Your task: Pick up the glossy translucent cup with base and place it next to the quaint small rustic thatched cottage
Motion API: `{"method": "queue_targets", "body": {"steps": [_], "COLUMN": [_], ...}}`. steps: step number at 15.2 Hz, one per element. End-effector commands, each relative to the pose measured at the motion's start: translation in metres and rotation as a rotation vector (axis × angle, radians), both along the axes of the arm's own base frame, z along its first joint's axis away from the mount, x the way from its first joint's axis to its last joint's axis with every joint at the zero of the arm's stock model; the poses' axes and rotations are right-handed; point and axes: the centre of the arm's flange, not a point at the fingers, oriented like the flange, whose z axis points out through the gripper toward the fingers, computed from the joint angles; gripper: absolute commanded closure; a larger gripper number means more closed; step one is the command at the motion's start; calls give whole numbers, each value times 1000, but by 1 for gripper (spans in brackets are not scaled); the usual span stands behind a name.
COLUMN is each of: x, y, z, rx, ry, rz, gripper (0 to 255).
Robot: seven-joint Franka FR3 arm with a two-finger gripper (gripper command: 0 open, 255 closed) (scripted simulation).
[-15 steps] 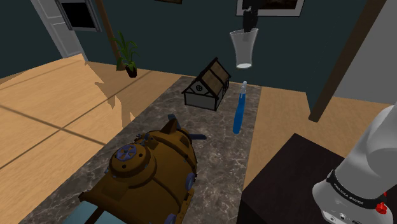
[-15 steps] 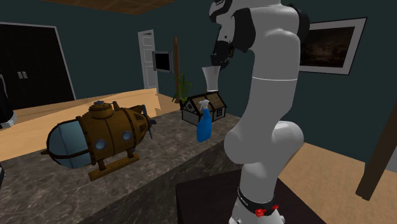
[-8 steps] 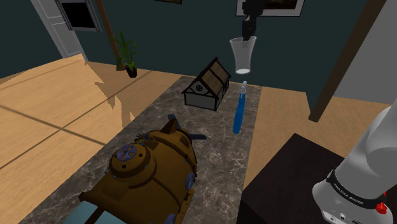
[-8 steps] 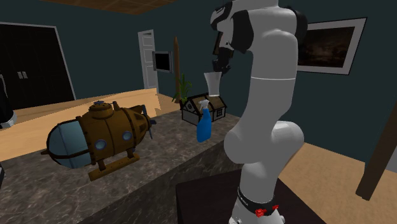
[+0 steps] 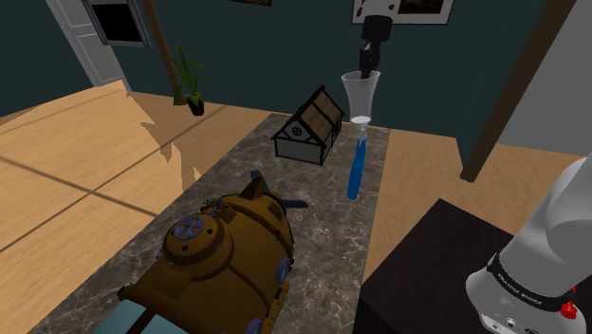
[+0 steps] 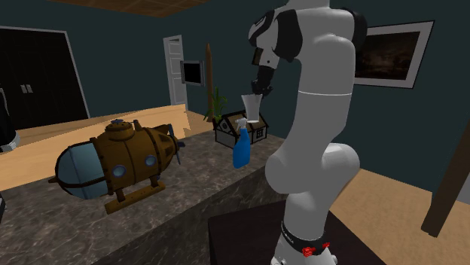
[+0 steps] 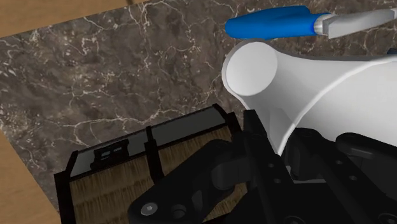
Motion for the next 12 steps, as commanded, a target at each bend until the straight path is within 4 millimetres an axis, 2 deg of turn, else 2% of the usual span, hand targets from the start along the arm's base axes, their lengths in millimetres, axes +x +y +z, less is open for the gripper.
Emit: {"method": "queue_targets", "body": {"steps": [1, 12], "x": [1, 1], "y": [0, 0], "z": [-10, -68], "rx": [0, 0], "ry": [-1, -1], "rz": [0, 0], "gripper": [255, 255]}}
